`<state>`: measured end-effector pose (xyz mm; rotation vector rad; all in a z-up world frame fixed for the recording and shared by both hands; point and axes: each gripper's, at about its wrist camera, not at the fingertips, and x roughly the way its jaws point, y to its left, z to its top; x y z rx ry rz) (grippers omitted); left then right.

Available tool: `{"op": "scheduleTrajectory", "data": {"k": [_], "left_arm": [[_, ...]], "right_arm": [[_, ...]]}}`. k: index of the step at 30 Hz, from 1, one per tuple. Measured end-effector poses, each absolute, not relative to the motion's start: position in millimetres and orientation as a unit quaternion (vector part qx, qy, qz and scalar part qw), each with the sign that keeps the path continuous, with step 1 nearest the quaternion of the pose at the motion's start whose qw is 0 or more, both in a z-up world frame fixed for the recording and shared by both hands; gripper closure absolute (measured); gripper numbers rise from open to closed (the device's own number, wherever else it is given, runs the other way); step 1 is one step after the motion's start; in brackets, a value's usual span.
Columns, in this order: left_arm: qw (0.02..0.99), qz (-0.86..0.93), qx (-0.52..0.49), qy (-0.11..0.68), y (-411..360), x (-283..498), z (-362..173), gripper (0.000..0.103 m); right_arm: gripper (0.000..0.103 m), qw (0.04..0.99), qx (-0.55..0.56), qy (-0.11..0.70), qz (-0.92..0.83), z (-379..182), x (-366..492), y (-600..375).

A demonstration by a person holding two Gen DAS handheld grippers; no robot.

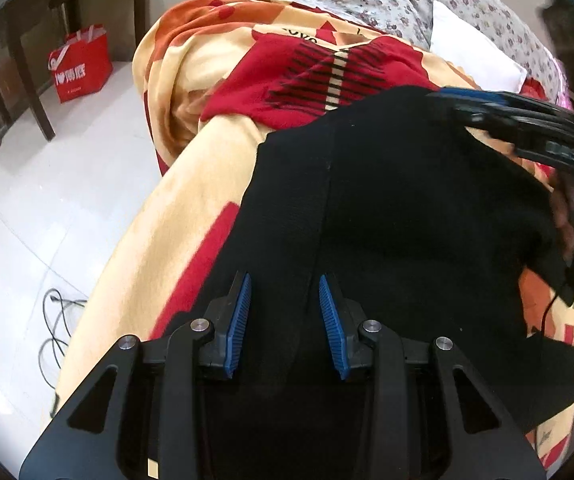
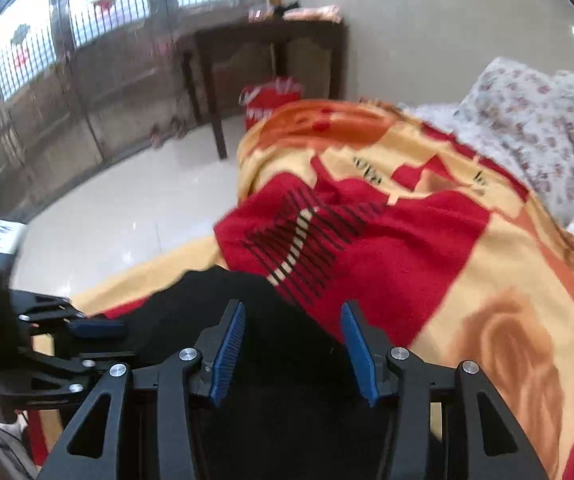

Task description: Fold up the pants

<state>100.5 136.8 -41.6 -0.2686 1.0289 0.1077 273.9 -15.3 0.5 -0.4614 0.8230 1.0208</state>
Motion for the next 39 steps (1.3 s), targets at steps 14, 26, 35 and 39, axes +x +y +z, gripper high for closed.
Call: {"op": "scheduleTrajectory", "data": {"k": [14, 26, 35, 39], "left_arm": [[0.866, 0.107, -0.175, 0.457, 194.0, 64.3, -18.4, 0.063], [0.875, 0.118, -0.190, 0.429, 208.4, 2.9, 10.8, 0.063], [0.872, 0.062, -0.179, 0.452, 165.2, 11.1, -1.3, 0.063], [0.863, 0.045, -0.201, 0.461, 157.8, 6.8, -9.1, 0.055]], "right_arm": [[0.094, 0.805, -0.194, 0.282, 0.485, 24.9, 123.9, -58.1], [0.092, 0.804, -0.135, 0.381, 0.436, -63.3, 33.5, -35.1], [0.067, 0.848, -0.021, 0.403, 0.343, -45.8, 27.9, -158.3], [0.066, 0.873, 0.041, 0.412, 0.259, -51.5, 36.6, -234.2]]}}
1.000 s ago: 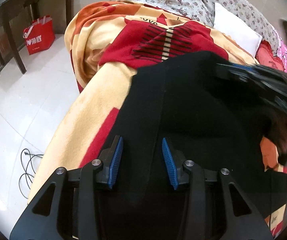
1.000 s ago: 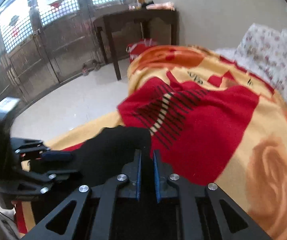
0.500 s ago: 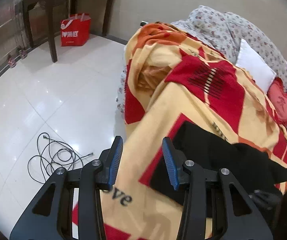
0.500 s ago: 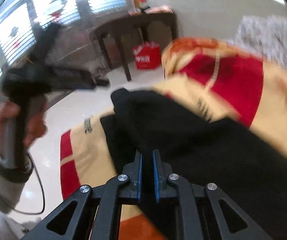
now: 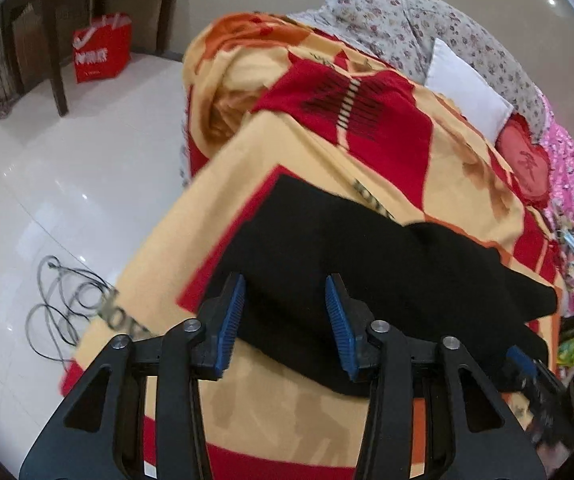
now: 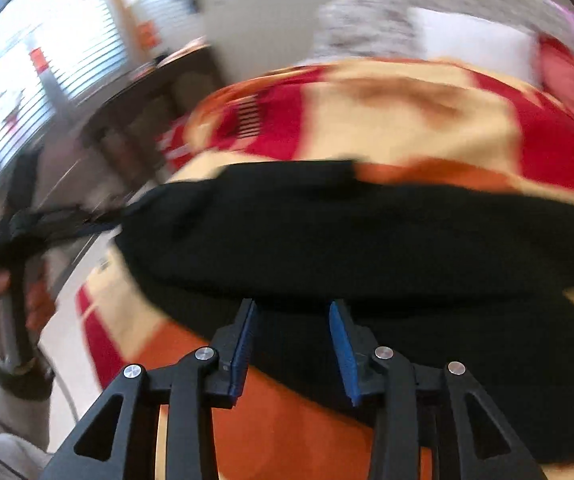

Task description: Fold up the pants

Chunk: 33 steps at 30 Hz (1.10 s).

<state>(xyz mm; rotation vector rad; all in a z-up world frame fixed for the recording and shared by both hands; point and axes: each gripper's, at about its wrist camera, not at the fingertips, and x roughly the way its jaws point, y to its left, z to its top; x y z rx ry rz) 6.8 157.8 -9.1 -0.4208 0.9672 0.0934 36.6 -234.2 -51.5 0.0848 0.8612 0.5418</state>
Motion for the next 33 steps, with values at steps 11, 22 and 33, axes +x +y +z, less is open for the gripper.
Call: {"op": "scheduleTrajectory", "data": {"k": [11, 22, 33], "left_arm": [[0.836, -0.035, -0.268, 0.478, 122.9, -4.2, -23.0, 0.041], [0.823, -0.039, -0.303, 0.480, 108.6, 33.8, -37.9, 0.025], [0.833, -0.044, -0.289, 0.470, 124.9, 30.3, -17.1, 0.089]], "right_arm": [[0.059, 0.867, 0.228, 0.404, 0.181, -73.6, 80.5, -335.4], [0.063, 0.862, 0.298, 0.364, 0.188, -79.6, 101.2, -347.1], [0.098, 0.901, 0.247, 0.307, 0.181, -27.1, 51.4, -352.1]]}}
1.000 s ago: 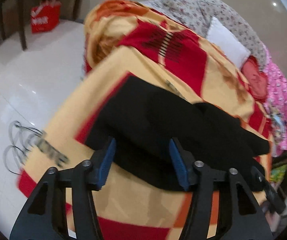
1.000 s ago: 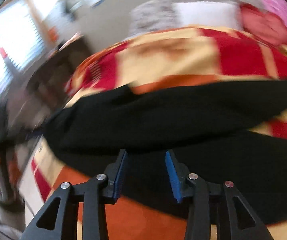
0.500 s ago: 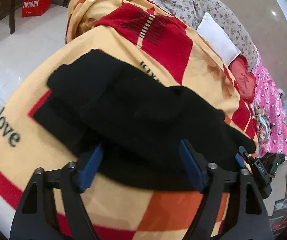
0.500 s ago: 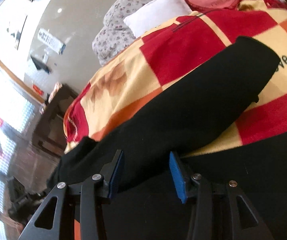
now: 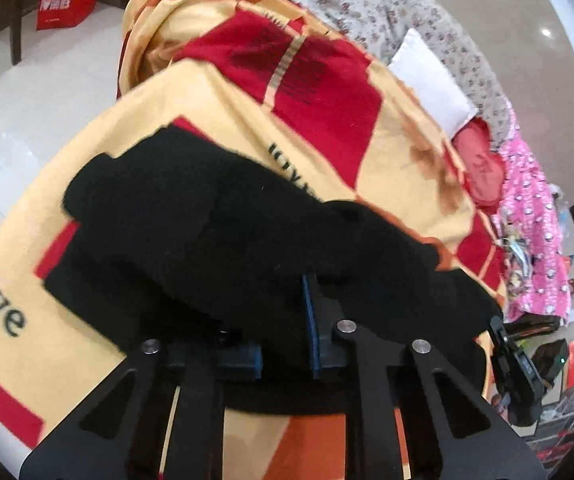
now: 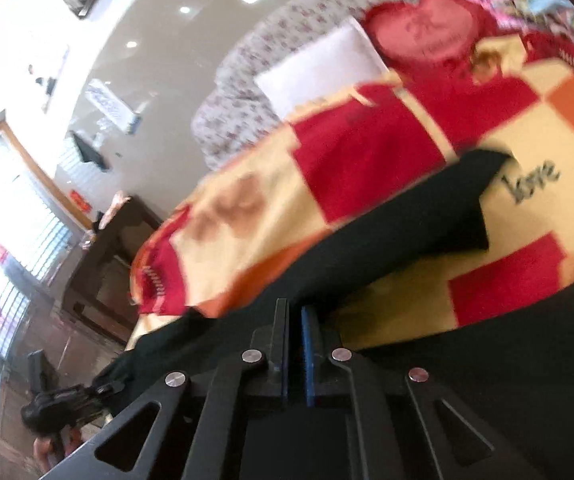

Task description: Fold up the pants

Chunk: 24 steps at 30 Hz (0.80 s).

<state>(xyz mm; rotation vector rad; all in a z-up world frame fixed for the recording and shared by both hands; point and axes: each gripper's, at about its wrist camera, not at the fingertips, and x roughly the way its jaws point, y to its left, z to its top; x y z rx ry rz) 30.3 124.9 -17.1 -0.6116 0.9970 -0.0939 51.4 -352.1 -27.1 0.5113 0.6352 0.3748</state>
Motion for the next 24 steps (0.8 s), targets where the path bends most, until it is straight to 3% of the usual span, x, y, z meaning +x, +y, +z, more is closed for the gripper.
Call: {"op": "scheduleTrajectory", "data": {"k": [4, 7, 9, 11, 13, 18, 24], "left_arm": [[0.854, -0.043, -0.250, 0.454, 127.0, 14.3, 0.7, 0.089], [0.848, -0.031, -0.236, 0.474, 126.7, 14.8, -13.8, 0.089], [0.840, -0.018, -0.230, 0.491, 124.8, 14.1, -28.7, 0.089], [0.836, -0.016, -0.230, 0.497, 125.6, 12.9, -36.4, 0.089], [0.835, -0.019, -0.234, 0.497, 127.9, 12.3, -37.4, 0.089], [0.840, -0.012, -0.223, 0.494, 124.0, 11.7, -33.4, 0.089], [0.840, -0.008, -0.217, 0.498, 122.9, 11.3, -33.8, 0.089]], "right_arm": [[0.098, 0.913, 0.201, 0.305, 0.184, -2.4, 7.8, -347.5], [0.098, 0.898, 0.185, 0.360, 0.175, -28.8, 1.2, -345.0], [0.092, 0.868, 0.219, 0.417, 0.157, -61.9, -0.7, -359.1], [0.077, 0.858, 0.259, 0.417, 0.154, -73.3, -8.9, -376.4], [0.072, 0.860, 0.280, 0.404, 0.140, -72.1, -16.5, -395.1], [0.072, 0.867, 0.298, 0.384, 0.110, -66.8, -17.7, -420.8], [0.071, 0.852, 0.296, 0.419, 0.101, -67.4, -18.0, -421.4]]}}
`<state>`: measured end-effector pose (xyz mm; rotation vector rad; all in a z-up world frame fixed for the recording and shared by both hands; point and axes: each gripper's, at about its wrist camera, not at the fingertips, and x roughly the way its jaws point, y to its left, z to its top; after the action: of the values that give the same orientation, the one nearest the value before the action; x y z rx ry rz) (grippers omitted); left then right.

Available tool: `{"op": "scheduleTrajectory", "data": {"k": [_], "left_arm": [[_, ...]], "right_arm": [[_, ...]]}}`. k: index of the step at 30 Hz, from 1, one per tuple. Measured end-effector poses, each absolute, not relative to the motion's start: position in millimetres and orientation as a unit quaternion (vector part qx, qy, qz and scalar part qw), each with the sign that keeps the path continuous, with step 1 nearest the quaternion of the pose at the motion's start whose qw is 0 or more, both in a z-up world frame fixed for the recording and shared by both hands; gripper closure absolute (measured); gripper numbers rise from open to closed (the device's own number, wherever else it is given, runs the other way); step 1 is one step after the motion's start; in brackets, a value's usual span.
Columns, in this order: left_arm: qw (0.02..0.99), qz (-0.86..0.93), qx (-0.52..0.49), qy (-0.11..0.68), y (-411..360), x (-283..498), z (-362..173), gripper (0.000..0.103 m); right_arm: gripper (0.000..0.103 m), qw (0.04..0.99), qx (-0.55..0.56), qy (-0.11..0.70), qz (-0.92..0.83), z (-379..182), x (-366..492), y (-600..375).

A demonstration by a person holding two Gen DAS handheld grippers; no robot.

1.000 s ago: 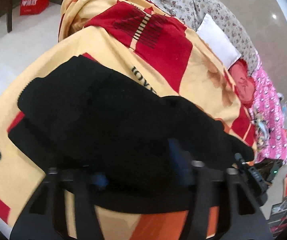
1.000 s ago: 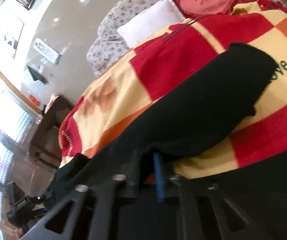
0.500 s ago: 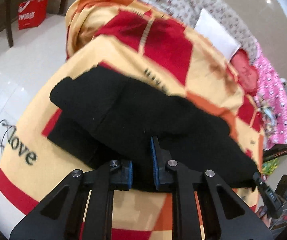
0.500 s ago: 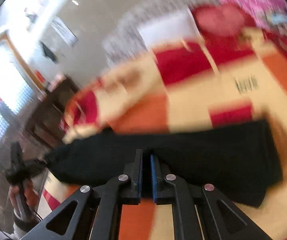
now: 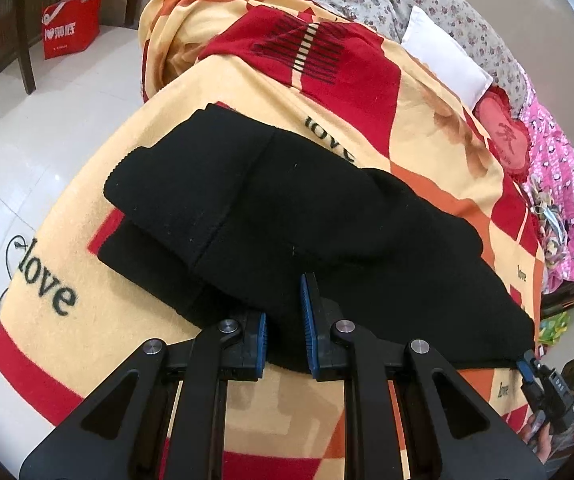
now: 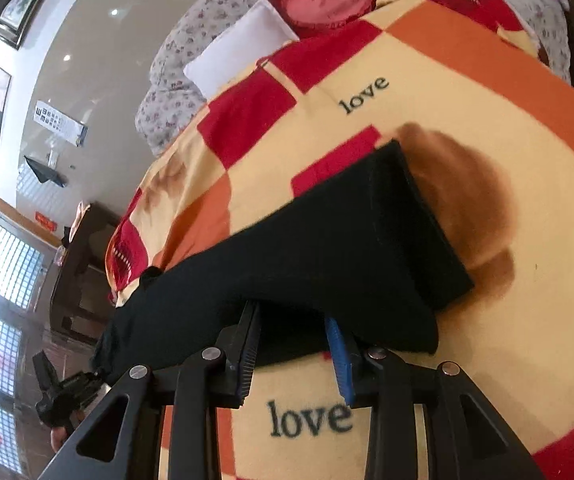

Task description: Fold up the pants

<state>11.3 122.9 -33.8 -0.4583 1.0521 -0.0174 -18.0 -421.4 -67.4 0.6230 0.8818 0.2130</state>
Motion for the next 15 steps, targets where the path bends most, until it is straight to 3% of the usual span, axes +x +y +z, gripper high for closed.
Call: {"op": "scheduleTrajectory", "data": {"k": [6, 13, 15], "left_arm": [[0.843, -0.001, -0.205, 0.498, 118.4, 12.6, -33.7, 0.089], [0.840, 0.002, -0.208, 0.500, 117.6, 11.4, -35.1, 0.089], [0.841, 0.004, -0.204, 0.501, 116.0, 11.5, -34.4, 0.089]], "right_arm": [[0.070, 0.894, 0.248, 0.359, 0.106, -19.3, -36.0, -432.3], [0.069, 0.901, 0.136, 0.412, 0.009, -53.2, 8.5, -430.5], [0.083, 0.908, 0.129, 0.398, 0.028, -57.0, 10.8, -425.4]]}}
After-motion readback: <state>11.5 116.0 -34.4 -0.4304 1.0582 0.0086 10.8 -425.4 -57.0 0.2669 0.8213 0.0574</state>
